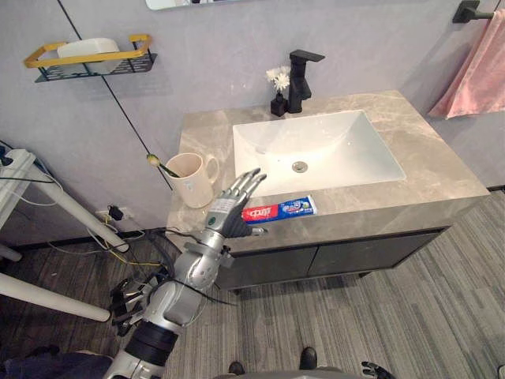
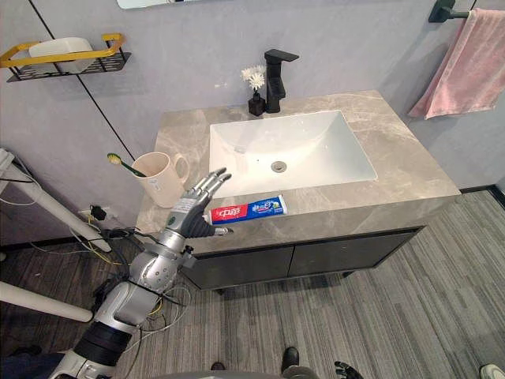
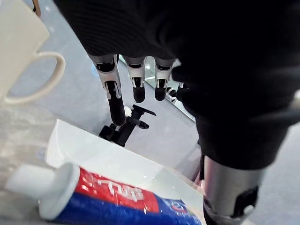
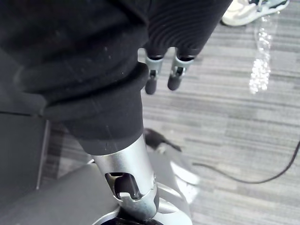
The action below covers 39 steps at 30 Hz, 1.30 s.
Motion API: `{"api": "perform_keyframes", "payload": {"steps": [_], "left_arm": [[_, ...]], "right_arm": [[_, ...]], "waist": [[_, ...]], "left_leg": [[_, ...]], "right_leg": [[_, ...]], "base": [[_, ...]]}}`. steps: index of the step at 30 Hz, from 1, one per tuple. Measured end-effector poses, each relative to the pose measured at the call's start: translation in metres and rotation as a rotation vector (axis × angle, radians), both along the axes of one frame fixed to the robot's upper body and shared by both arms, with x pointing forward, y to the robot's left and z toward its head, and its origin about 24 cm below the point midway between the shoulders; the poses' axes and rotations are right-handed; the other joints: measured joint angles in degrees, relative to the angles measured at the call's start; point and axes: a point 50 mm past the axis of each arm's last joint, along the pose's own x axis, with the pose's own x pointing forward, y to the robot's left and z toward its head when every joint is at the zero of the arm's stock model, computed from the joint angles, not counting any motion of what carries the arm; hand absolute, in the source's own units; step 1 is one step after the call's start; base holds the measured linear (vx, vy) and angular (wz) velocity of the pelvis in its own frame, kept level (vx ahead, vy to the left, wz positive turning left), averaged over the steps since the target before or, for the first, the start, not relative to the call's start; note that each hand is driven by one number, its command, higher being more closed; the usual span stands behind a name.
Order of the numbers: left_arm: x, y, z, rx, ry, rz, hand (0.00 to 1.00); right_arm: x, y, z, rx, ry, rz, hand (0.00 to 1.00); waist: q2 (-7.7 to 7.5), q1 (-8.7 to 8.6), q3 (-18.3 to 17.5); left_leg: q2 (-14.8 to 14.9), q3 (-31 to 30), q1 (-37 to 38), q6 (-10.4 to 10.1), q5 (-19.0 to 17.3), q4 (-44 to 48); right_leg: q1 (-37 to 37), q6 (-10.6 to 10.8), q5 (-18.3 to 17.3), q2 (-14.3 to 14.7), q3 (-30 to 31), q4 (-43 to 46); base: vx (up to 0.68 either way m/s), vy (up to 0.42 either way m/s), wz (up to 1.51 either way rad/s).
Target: Organize washtable
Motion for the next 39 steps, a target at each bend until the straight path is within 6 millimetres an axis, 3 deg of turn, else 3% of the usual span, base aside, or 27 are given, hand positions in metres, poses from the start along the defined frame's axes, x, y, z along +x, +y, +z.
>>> {"api": "perform_keyframes", "payload": {"steps": [8,12,17,23,29,35,39], "left_arm": [[-0.006,-0.02,-0.012,0.04,0.051,-0.088,0.0],[-0.005,-0.02,-0.019,0.08,0.076,-0.091,0.0],[-0.002,-0.022,-0.015,0.087,0.057,-0.095,0.0],[0.006,-0.02,0.001,0.09,-0.029,-0.066,0.0],[0.003,-0.019,0.017,0.084,-0.11,-0.069,0.0],[0.005,-0.013,0.018,0.1,-0.111,-0.051,0.0],[0.009,-0.01,0.005,0.135,-0.046,-0.04,0.0]], "right_arm": [[0.0,0.0,0.0,0.0,0.005,-0.002,0.0],[0.0,0.0,0.0,0.0,0.005,-0.002,0.0],[0.0,0.0,0.0,0.0,0.006,-0.001,0.0],[0.0,0.0,0.0,0.001,0.007,0.0,0.0],[-0.001,0.0,-0.001,0.001,0.016,-0.002,0.0],[-0.001,0.0,-0.001,0.001,0.015,-0.002,0.0],[-0.001,0.0,-0.001,0.002,0.016,-0.002,0.0]], "waist": [[-0.02,-0.1,0.0],[-0.03,-0.16,0.0],[-0.05,-0.15,0.0],[-0.06,-0.18,0.0],[-0.05,-0.07,0.0],[-0.05,-0.09,0.0],[-0.05,-0.17,0.0]], "left_leg": [[-0.2,-0.1,0.0,0.0,0.0,-0.2],[-0.2,0.0,0.0,0.0,0.0,-0.1],[-0.2,0.1,0.0,0.0,0.0,-0.1],[-0.2,0.2,0.0,0.0,0.0,-0.2],[-0.3,0.3,0.0,0.0,0.0,-0.2],[-0.2,0.2,0.0,0.0,0.0,-0.1],[-0.2,0.3,0.0,0.0,0.0,-0.1]], "right_leg": [[-0.1,0.2,-0.1,0.2,-0.1,0.0],[-0.1,0.2,-0.1,0.2,0.0,0.0],[-0.2,0.2,-0.1,0.2,0.3,0.0],[-0.3,0.2,-0.1,0.2,0.4,0.0],[-0.3,0.2,-0.1,0.1,0.4,0.0],[-0.2,0.2,-0.1,0.2,0.4,0.0],[-0.3,0.2,-0.1,0.2,0.5,0.0]], "base": [[0.02,0.007,0.0],[0.0,0.0,0.0],[0.0,0.0,0.0],[0.0,0.0,0.0],[0.0,0.0,0.0],[0.0,0.0,0.0],[0.0,0.0,-0.01]]}}
